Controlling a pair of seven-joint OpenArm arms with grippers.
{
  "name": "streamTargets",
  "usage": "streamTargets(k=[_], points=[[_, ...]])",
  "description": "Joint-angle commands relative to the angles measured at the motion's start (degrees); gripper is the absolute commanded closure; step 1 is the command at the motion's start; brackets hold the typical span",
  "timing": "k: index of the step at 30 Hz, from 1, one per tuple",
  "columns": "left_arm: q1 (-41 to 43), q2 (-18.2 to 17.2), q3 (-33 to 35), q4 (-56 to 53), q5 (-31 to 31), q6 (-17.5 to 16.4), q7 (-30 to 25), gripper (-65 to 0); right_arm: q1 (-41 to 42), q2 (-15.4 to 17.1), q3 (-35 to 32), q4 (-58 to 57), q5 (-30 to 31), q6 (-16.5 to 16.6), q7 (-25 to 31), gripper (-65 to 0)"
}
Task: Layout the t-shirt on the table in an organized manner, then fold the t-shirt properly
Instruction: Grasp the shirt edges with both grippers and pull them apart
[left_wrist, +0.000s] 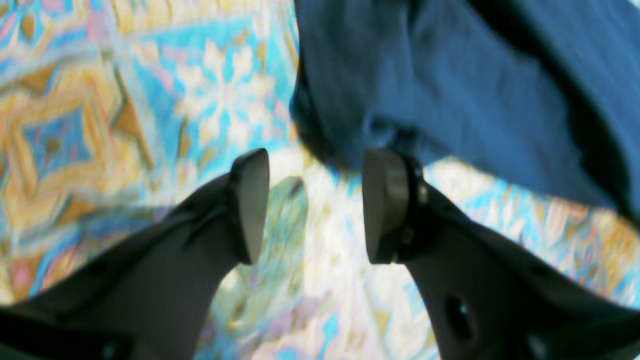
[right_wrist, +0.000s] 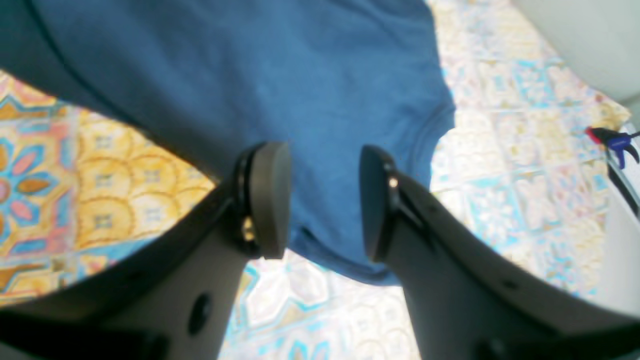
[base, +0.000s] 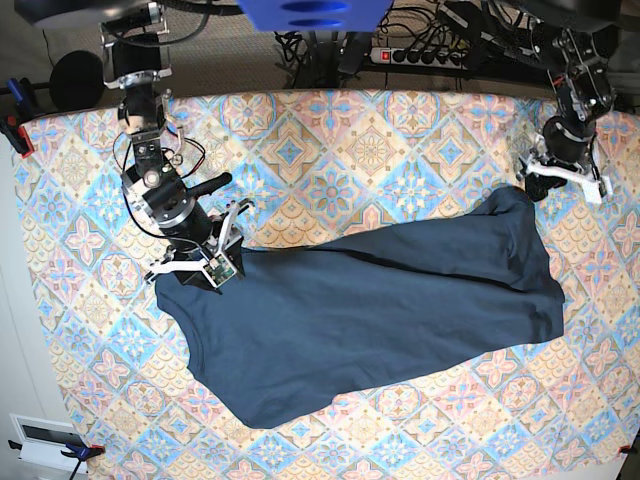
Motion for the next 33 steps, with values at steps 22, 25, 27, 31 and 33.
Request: streamTargets(k=[22,25,27,31,33], points=[[-14.87,0.72,8.09,-17.50,-1.02,-8.49,-1.01,-11.5,1.35,0.38,0.70,1.19,0.23,-0.54,1.58,-22.1],[-16.54,0.28,8.09,-13.19,-1.02,-12.62,1.19,0.0,1.53,0.38,0.87,1.10,0.32,-0.54,1.58,-22.1],[-16.45,0.19,7.74,-5.46,-1.19,-12.80,5.41,-1.2,1.44,0.38,0.96,0.92,0.32,-0.54,1.58,-22.1],[-14.43,0.10,5.28,12.13,-1.63,-12.89,13.41,-0.2,1.44,0.38,0.96,0.40,0.40,-0.54,1.23,-22.1],[-14.51,-1.13,3.08,13.80,-5.50,-12.97,17.81,-0.1,1.35,0.38,0.96,-0.39,0.40,-0.54,1.14,-22.1]])
